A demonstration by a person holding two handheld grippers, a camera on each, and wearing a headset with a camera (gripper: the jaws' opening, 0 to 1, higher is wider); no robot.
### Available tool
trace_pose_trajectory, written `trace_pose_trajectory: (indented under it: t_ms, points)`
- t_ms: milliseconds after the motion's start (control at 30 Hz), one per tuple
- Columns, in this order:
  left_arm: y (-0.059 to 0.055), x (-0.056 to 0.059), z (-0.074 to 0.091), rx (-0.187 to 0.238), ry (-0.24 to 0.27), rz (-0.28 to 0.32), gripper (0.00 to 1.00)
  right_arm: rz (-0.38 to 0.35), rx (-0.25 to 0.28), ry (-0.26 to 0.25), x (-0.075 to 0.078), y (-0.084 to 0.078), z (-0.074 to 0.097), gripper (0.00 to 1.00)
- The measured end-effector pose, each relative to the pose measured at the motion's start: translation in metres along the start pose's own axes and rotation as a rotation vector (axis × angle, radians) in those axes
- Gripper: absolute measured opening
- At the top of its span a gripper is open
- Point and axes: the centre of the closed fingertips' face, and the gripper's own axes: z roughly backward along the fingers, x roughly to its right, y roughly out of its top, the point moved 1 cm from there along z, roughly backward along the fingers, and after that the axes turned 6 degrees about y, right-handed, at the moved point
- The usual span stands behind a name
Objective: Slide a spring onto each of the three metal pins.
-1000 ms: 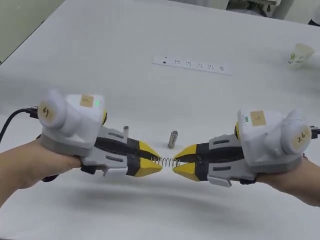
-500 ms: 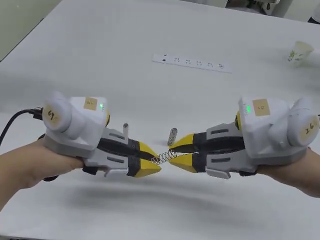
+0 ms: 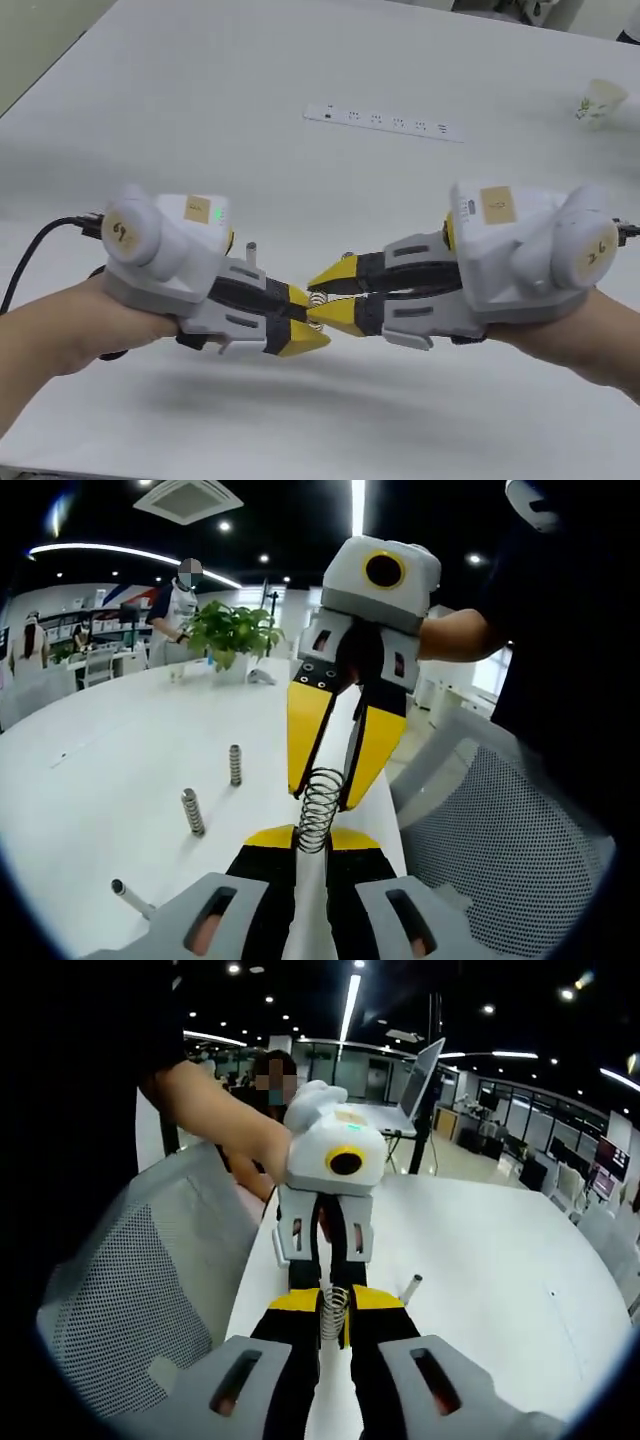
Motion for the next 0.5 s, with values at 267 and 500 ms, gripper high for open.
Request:
trace_pose_trajectory:
  t_ms: [267, 500]
  points:
    - [0.0005, -0.0062, 0.005, 0.003, 0.019, 0.013, 0.02, 0.002, 0.003, -0.015, 0.0051, 0.0004, 0.0027, 0.07]
    - [0.0047, -0.0066, 0.006, 0.02, 0.029, 0.026, 0.02, 0.016, 0.001, -0.021, 0.0071, 0.0043, 0.0033, 0.07]
